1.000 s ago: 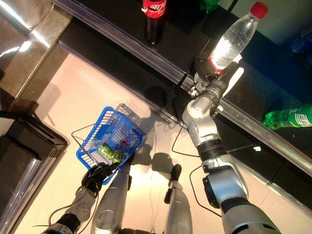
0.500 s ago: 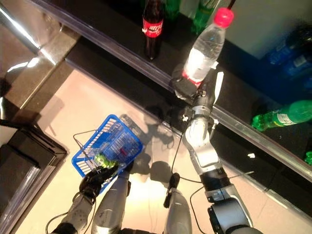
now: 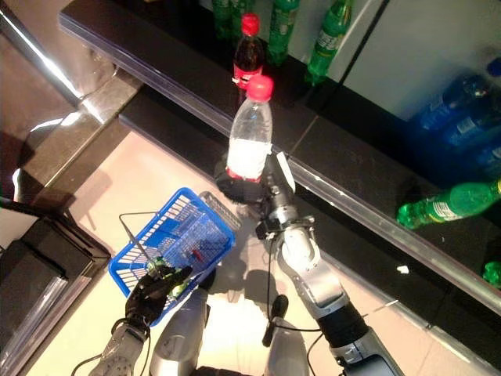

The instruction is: Pick up the drink and place into the basket.

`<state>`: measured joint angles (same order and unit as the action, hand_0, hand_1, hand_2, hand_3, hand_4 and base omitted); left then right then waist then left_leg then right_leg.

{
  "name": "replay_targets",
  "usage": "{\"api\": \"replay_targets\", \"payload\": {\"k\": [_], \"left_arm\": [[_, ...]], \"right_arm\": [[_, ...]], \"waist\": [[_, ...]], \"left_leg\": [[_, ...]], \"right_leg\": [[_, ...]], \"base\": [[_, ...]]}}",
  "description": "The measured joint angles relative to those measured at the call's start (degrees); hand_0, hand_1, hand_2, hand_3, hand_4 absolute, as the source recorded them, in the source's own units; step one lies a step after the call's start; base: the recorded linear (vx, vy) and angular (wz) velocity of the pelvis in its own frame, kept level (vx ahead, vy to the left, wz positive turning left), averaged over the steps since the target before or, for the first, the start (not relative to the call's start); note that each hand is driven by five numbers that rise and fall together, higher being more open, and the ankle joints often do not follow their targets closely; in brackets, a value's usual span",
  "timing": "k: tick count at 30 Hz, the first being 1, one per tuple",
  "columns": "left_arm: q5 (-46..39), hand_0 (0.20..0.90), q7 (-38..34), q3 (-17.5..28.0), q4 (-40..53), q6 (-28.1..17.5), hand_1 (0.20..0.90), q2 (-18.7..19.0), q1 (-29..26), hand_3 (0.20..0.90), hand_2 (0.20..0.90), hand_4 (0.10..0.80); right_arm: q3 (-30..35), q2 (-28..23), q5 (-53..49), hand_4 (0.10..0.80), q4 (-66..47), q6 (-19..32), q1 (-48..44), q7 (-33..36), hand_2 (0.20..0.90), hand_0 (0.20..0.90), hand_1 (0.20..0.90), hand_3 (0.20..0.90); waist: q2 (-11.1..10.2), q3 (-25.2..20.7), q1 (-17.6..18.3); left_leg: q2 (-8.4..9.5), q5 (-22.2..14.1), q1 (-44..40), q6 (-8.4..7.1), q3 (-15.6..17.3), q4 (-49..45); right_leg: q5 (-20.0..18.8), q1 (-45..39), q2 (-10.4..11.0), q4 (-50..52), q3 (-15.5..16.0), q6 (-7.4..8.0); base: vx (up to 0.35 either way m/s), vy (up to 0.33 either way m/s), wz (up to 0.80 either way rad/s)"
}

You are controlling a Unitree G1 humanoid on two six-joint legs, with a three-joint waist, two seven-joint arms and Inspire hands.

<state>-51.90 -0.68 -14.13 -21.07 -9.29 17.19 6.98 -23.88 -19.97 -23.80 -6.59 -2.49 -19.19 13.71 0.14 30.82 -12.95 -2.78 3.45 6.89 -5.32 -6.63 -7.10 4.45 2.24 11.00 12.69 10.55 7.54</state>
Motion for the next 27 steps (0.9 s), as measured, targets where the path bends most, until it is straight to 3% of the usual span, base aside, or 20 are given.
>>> {"api": "replay_targets", "payload": {"k": [5, 16, 27], "left_arm": [[2.3, 0.300, 0.0, -1.0, 8.3, 2.3, 0.300, 4.1, 1.5, 0.200, 0.300, 0.100], [5.3, 0.300, 3.1, -3.2, 16.7, 4.0, 0.300, 10.3, 2.0, 0.200, 0.300, 0.100], [5.7, 0.300, 7.3, -2.7, 21.3, 6.4, 0.300, 13.7, 1.0, 0.200, 0.300, 0.100]], "right_arm": [[-3.7, 0.5, -1.6, 0.100, 0.5, -0.2, 0.4, 1.4, 0.300, 0.300, 0.300, 0.200], [-7.8, 4.7, -3.2, 0.100, 11.1, -0.1, -0.3, 7.5, 0.300, 0.300, 0.300, 0.200], [-10.6, 6.4, -1.0, 0.100, 22.2, -0.2, -0.8, 11.1, 0.300, 0.300, 0.300, 0.200]], "waist": [[0.1, -0.1, -2.4], [0.2, -0.1, -6.4], [0.3, -0.1, -10.0]], "left_leg": [[0.49, -0.5, -1.1, -0.24, -1.8, 0.1], [1.42, -1.0, -1.7, -0.58, -5.6, 0.0], [2.23, -1.1, -1.7, -1.26, -8.6, 0.0]], "right_leg": [[1.5, -2.3, 0.4, 0.1, 2.2, 0.09], [5.1, -3.9, 1.3, 3.1, 6.0, -0.38], [7.2, -5.1, 1.7, 4.1, 8.3, -0.22]], "base": [[0.057, -0.011, 0.23], [0.043, -0.032, 0.19], [0.057, -0.023, 0.15]]}}
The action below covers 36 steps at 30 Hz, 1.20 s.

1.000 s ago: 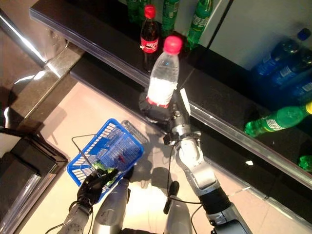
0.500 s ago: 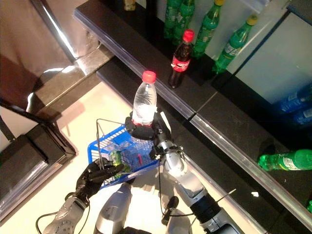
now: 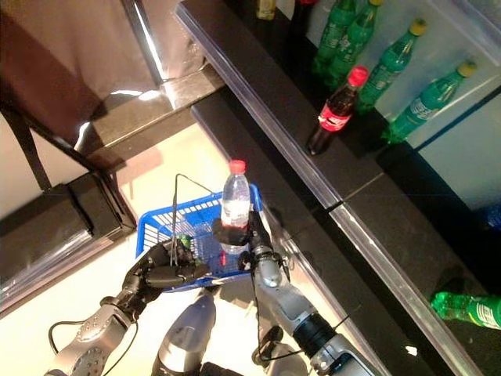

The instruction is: Pick up the drink and place into the basket.

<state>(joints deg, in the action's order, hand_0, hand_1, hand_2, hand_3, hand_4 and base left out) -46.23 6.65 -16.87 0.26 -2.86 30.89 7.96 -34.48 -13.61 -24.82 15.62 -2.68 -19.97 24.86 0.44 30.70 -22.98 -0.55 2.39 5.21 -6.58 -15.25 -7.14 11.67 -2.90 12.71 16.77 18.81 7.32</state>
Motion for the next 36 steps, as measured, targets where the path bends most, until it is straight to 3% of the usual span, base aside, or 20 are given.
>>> {"api": "replay_targets", "payload": {"k": [10, 14, 21, 28, 36], "left_arm": [[-2.3, 0.300, 9.2, -0.5, 4.5, 6.3, 0.300, 1.5, -0.9, 0.200, 0.300, 0.100], [-2.3, 0.300, 9.8, -1.0, 4.6, 6.7, 0.300, 1.9, -1.0, 0.200, 0.300, 0.100], [-1.8, 0.300, 12.0, -1.1, 4.6, 11.6, 0.300, 3.0, -1.5, 0.200, 0.300, 0.100], [-1.0, 0.300, 12.9, -1.0, 6.2, 14.2, 0.300, 4.0, -2.9, 0.200, 0.300, 0.100], [-0.6, 0.300, 13.0, -1.0, 8.1, 17.7, 0.300, 4.6, -3.7, 0.200, 0.300, 0.100]], "right_arm": [[-4.4, 2.5, 2.4, 0.100, 10.1, 0.0, -0.1, -1.7, 0.300, 0.300, 0.300, 0.200], [-5.1, 3.0, 2.4, 0.100, 13.0, -0.8, -0.1, -3.1, 0.300, 0.300, 0.300, 0.200], [-5.1, 3.8, 5.9, 0.100, 27.3, -6.7, -4.3, -9.6, 0.300, 0.300, 0.300, 0.200], [-3.6, 5.4, 5.6, 0.100, 41.3, -8.1, -9.1, -14.3, 0.300, 0.300, 0.300, 0.200], [-2.3, 6.5, 8.6, 0.100, 48.3, -12.6, -11.9, -17.1, 0.300, 0.300, 0.300, 0.200]], "waist": [[0.0, 0.0, -2.0], [-0.1, 0.0, -2.0], [-0.1, -0.1, -2.4], [-0.1, -0.2, -4.3], [-0.3, -0.8, -5.5]], "left_leg": [[0.44, 0.0, 0.0, -0.06, -1.2, -0.1], [0.58, 0.0, 0.0, -0.03, -1.2, -0.1], [0.57, 0.0, 0.0, -0.04, -1.3, -0.1], [0.67, 0.0, -0.2, -0.04, -1.8, -0.1], [0.84, 0.0, -1.2, -0.04, -2.7, 0.0]], "right_leg": [[0.5, -0.5, 0.3, 0.1, 1.2, 0.01], [0.5, -0.5, 0.5, 0.1, 1.2, 0.03], [0.6, -0.6, 0.4, 0.1, 1.2, 0.10], [0.6, -1.2, 0.4, -0.1, 1.6, 0.16], [0.7, -2.9, 0.3, -0.7, 2.6, 0.21]], "base": [[0.021, -0.020, 0.06], [0.000, 0.000, 0.00], [0.019, -0.049, 0.00], [0.033, -0.058, 0.03], [0.033, -0.030, 0.06]]}}
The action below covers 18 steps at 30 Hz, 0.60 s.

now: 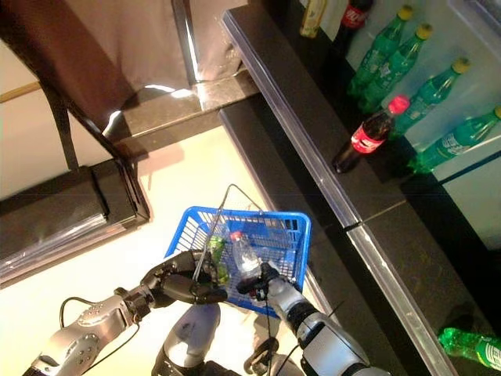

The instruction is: Pick up the drink and place into the basket.

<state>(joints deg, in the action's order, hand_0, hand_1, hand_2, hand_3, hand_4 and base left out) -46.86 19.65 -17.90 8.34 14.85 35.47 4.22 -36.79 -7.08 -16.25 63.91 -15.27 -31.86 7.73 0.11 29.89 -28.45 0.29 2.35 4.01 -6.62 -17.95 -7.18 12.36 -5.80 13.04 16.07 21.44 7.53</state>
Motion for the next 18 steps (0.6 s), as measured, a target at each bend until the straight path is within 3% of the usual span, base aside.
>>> {"api": "replay_targets", "payload": {"k": [2, 3, 4, 5, 6, 13, 18], "left_arm": [[0.6, 0.300, 0.0, 0.0, 0.4, 0.2, 0.300, 0.3, 0.0, 0.200, 0.300, 0.100], [0.9, 0.300, 0.0, 0.0, 0.8, 0.4, 0.300, 0.5, 0.0, 0.200, 0.300, 0.100], [1.0, 0.300, 0.0, 0.0, 1.2, 0.9, 0.300, 0.7, 0.0, 0.200, 0.300, 0.100], [1.1, 0.300, 0.0, -0.2, 1.4, 1.1, 0.300, 0.6, 0.0, 0.200, 0.300, 0.100], [1.3, 0.300, 0.0, -0.4, 1.7, 1.3, 0.300, 0.7, -0.1, 0.200, 0.300, 0.100], [2.0, 0.300, -0.3, -1.7, 1.9, 2.3, 0.300, 0.9, -0.3, 0.200, 0.300, 0.100], [3.4, 0.300, -1.7, -1.9, 1.8, 4.4, 0.300, 0.9, -0.3, 0.200, 0.300, 0.100]], "right_arm": [[1.0, 0.8, 0.6, 0.100, 2.0, -1.8, -0.8, 0.4, 0.300, 0.300, 0.300, 0.200], [1.1, 1.0, 0.6, 0.174, 2.9, -2.3, -1.1, 0.5, 0.364, 0.364, 0.364, 0.274], [1.2, 1.1, 0.6, 0.594, 3.6, -2.6, -1.2, 0.9, 0.724, 0.724, 0.724, 0.694], [1.5, 1.3, 0.6, 0.764, 4.4, -2.9, -1.3, 1.5, 0.869, 0.869, 0.869, 0.864], [1.8, 1.5, 0.6, 0.800, 4.9, -3.1, -1.3, 1.9, 0.900, 0.900, 0.900, 0.900], [2.9, 2.4, 0.9, 0.800, 7.0, -2.8, -0.2, 4.2, 0.900, 0.900, 0.900, 0.900], [3.1, 3.0, -1.9, 0.800, 3.7, 0.6, 3.3, 4.8, 0.900, 0.900, 0.900, 0.900]], "waist": [[0.0, -0.2, -0.1], [0.0, -0.2, -0.1], [0.0, -0.3, -0.1], [0.0, -0.3, -0.1], [0.0, -0.3, -0.1], [-0.3, -1.2, 0.2], [-0.4, -1.3, 0.3]], "left_leg": [[0.03, 0.0, 0.0, 0.00, 0.0, -0.1], [0.05, 0.0, 0.0, 0.00, 0.0, -0.1], [0.08, 0.0, 0.0, 0.00, -0.1, -0.1], [0.11, 0.0, 0.0, 0.00, -0.1, -0.2], [0.12, 0.0, -0.1, 0.00, -0.1, -0.2], [0.05, -0.1, -1.0, 0.06, 0.0, -0.1], [-0.09, -0.2, -1.8, 0.12, 0.1, -0.1]], "right_leg": [[0.0, 0.0, 0.0, 0.0, 0.0, 0.00], [0.0, -0.1, -0.1, -0.1, 0.0, 0.00], [0.0, -0.2, -0.1, -0.1, -0.1, 0.00], [0.0, -0.2, -0.1, -0.2, -0.1, 0.00], [0.0, -0.3, -0.1, -0.2, -0.1, -0.01], [-0.2, -1.4, -0.5, -1.0, -0.7, -0.05], [-0.8, -2.7, -1.2, -2.5, -1.5, -0.01]], "base": [[0.000, 0.000, 0.00], [0.000, 0.000, 0.00], [0.000, 0.000, 0.00], [0.000, 0.000, 0.00], [0.000, 0.000, 0.00], [0.018, 0.000, 0.00], [0.051, -0.010, -0.01]]}}
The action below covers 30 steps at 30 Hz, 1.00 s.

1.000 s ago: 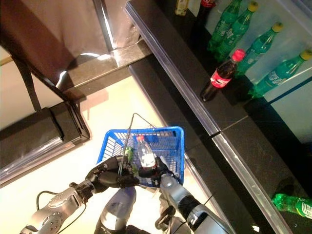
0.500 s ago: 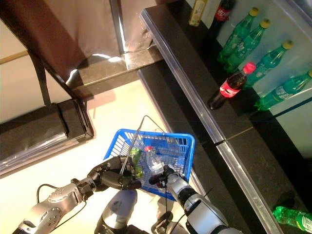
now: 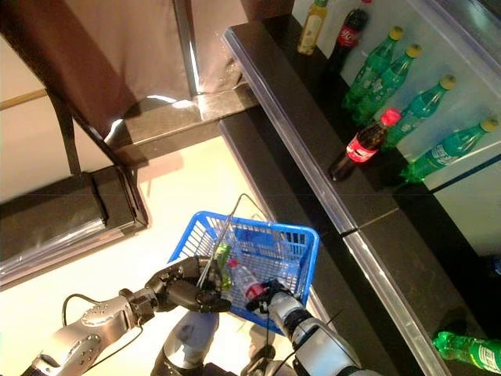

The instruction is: Pick up the drink and place into the basket.

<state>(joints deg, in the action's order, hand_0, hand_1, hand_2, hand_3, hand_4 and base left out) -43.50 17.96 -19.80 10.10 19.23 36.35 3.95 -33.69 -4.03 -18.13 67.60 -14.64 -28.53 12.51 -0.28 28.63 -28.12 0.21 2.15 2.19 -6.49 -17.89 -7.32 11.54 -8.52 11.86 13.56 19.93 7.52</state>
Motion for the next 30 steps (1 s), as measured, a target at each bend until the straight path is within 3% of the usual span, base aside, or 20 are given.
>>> {"api": "replay_targets", "payload": {"k": [4, 8, 11, 13, 15, 18, 21, 26, 30], "left_arm": [[0.8, 0.300, -0.3, 0.3, -0.3, 0.0, 0.300, 0.5, 0.0, 0.200, 0.300, 0.100], [2.0, 0.300, -1.1, 0.9, -3.9, -0.7, 0.300, 0.9, 0.4, 0.200, 0.300, 0.100], [3.1, 0.300, -2.6, 2.9, -8.5, -2.9, 0.300, 0.9, 2.9, 0.200, 0.300, 0.100], [3.5, 0.300, -3.1, 3.7, -9.3, -3.3, 0.300, 0.7, 3.4, 0.200, 0.300, 0.100], [4.2, 0.300, -3.7, 6.1, -10.5, -5.7, 0.300, 0.8, 5.8, 0.200, 0.300, 0.100], [4.4, 0.300, -4.2, 7.3, -12.6, -9.5, 0.300, -0.1, 8.8, 0.200, 0.300, 0.100], [4.4, 0.300, -6.0, 8.0, -14.3, -11.2, 0.300, 0.0, 11.3, 0.200, 0.300, 0.100], [4.0, 0.300, -8.0, 11.5, -14.4, -12.4, 0.300, -0.3, 16.5, 0.200, 0.300, 0.100], [4.0, 0.300, -10.7, 11.6, -14.4, -13.4, 0.300, -0.9, 18.7, 0.200, 0.300, 0.100]], "right_arm": [[-0.1, -0.2, -1.1, 0.800, -6.6, 2.2, 3.1, 2.3, 0.900, 0.900, 0.900, 0.900], [-1.1, -3.4, -1.0, 0.800, -23.9, 1.0, 8.7, 5.7, 0.900, 0.900, 0.900, 0.900], [-1.8, -4.8, -0.6, 0.800, -39.8, -1.3, 13.0, 8.1, 0.900, 0.900, 0.900, 0.900], [-1.9, -5.5, -0.2, 0.800, -42.9, -1.2, 14.2, 8.3, 0.900, 0.900, 0.900, 0.900], [-1.8, -9.5, 0.2, 0.800, -52.2, -1.8, 17.4, 8.6, 0.900, 0.900, 0.900, 0.900], [1.5, -16.0, 0.3, 0.800, -66.7, -1.6, 23.6, 6.4, 0.900, 0.900, 0.900, 0.900], [5.6, -19.5, 0.5, 0.800, -73.4, 0.4, 28.0, 3.1, 0.900, 0.900, 0.900, 0.900], [10.1, -23.2, 1.7, 0.800, -79.5, 2.4, 36.0, -3.5, 0.900, 0.900, 0.900, 0.900], [11.1, -23.4, 0.4, 0.800, -80.6, 6.2, 39.2, -9.2, 0.900, 0.900, 0.900, 0.900]], "waist": [[-0.7, -0.4, 0.1], [-2.2, -1.2, 1.0], [-4.2, -2.2, 4.0], [-4.7, -2.4, 4.4], [-6.1, -3.2, 5.4], [-7.0, -3.6, 7.4], [-8.5, -4.4, 9.8], [-10.2, -5.6, 12.7], [-10.4, -6.4, 14.3]], "left_leg": [[-0.46, -0.1, -0.2, -0.04, 0.2, 0.0], [-1.29, -0.2, -0.2, -0.19, 1.1, 0.0], [-1.93, -0.3, -0.2, -0.34, 1.8, -0.1], [-1.96, -0.3, -0.2, -0.35, 1.9, -0.1], [-2.53, -0.7, -0.2, -0.11, 2.9, -0.1], [-2.84, -1.0, -0.3, 0.09, 3.8, -0.3], [-3.48, -1.0, -1.2, 0.15, 5.5, 0.3], [-4.07, -1.1, -2.4, 0.26, 7.0, 1.3], [-4.29, -1.0, -3.4, 0.36, 8.0, 2.4]], "right_leg": [[-0.7, -0.5, -0.6, -1.1, -0.2, -0.09], [-1.6, -0.3, -1.4, -1.9, -1.4, -0.21], [-2.5, -0.3, -2.1, -3.0, -1.9, -0.40], [-2.5, -0.3, -2.1, -3.2, -1.9, -0.44], [-3.2, -0.2, -2.6, -4.0, -3.1, -0.61], [-4.2, -0.2, -3.2, -5.1, -4.8, -0.53], [-4.8, -0.4, -3.5, -5.9, -6.2, -0.69], [-5.8, -0.9, -3.8, -7.6, -7.8, -0.68], [-7.0, -2.2, -3.9, -9.2, -8.1, -0.59]], "base": [[0.011, -0.015, -0.03], [0.005, -0.021, -0.12], [0.003, -0.040, -0.15], [0.006, -0.014, -0.08], [0.008, -0.009, -0.18], [0.011, 0.004, -0.18], [0.022, 0.024, -0.26], [0.007, 0.002, -0.19], [-0.015, 0.022, -0.09]]}}
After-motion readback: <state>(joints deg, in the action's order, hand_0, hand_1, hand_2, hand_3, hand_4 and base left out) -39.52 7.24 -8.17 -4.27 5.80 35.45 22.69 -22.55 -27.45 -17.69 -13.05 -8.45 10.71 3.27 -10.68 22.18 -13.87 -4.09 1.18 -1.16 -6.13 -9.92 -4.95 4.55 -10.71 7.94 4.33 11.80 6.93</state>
